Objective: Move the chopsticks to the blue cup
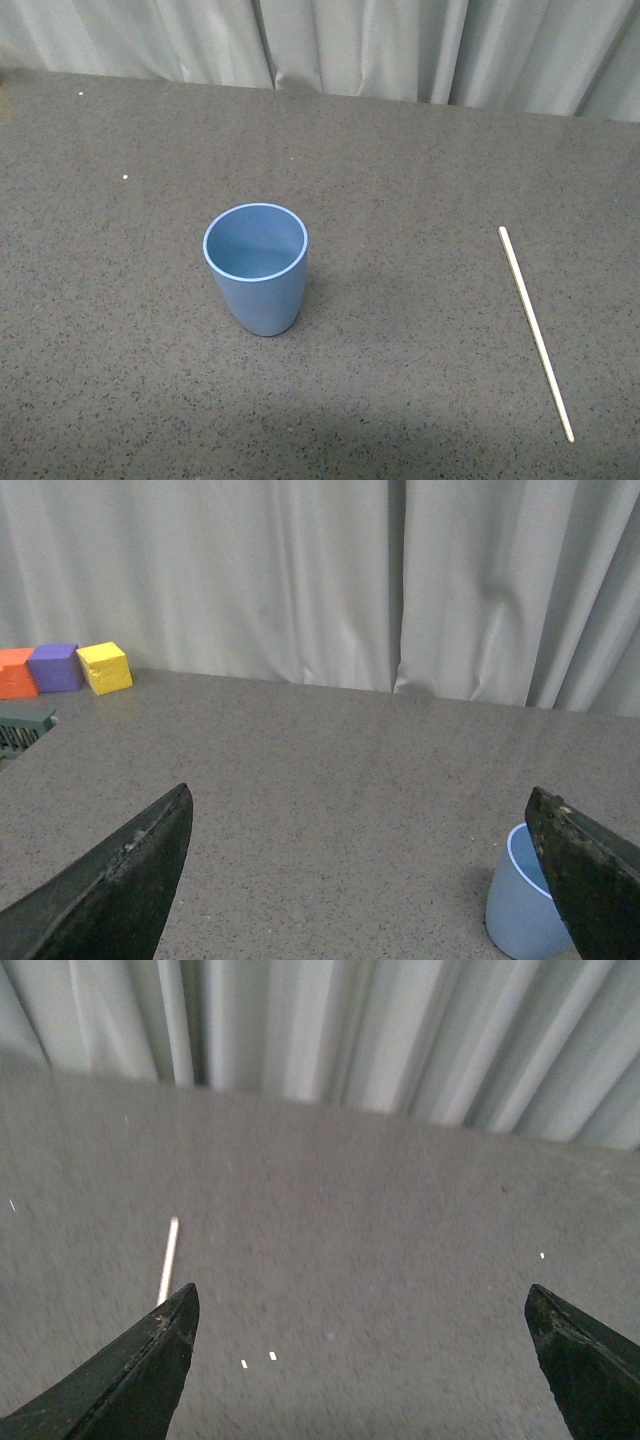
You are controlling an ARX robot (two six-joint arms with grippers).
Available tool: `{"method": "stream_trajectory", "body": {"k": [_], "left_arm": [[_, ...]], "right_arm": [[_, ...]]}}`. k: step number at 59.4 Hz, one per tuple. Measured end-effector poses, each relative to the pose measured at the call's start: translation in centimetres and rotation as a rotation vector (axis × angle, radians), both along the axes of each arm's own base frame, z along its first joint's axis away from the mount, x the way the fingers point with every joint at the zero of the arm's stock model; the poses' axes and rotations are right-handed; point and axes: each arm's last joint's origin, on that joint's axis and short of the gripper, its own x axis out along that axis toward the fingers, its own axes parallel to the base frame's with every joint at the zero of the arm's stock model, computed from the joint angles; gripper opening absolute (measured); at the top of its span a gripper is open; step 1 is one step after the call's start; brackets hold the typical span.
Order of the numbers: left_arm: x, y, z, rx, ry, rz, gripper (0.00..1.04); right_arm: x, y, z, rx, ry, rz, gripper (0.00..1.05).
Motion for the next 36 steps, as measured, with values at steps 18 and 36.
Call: {"method": "stream_trajectory", "body": {"k": [18,36], "left_arm": [[0.0,0.0,0.0,0.000,0.000,-0.002,0.98],[0.0,0.0,0.0,0.000,0.000,-0.001,0.98]], "right_arm": [[11.1,0.6,-1.3,0.151,0.520,0.101,0.95],[18.1,2.1,-5.2,0.241,0.760,0.091,0.95]]}}
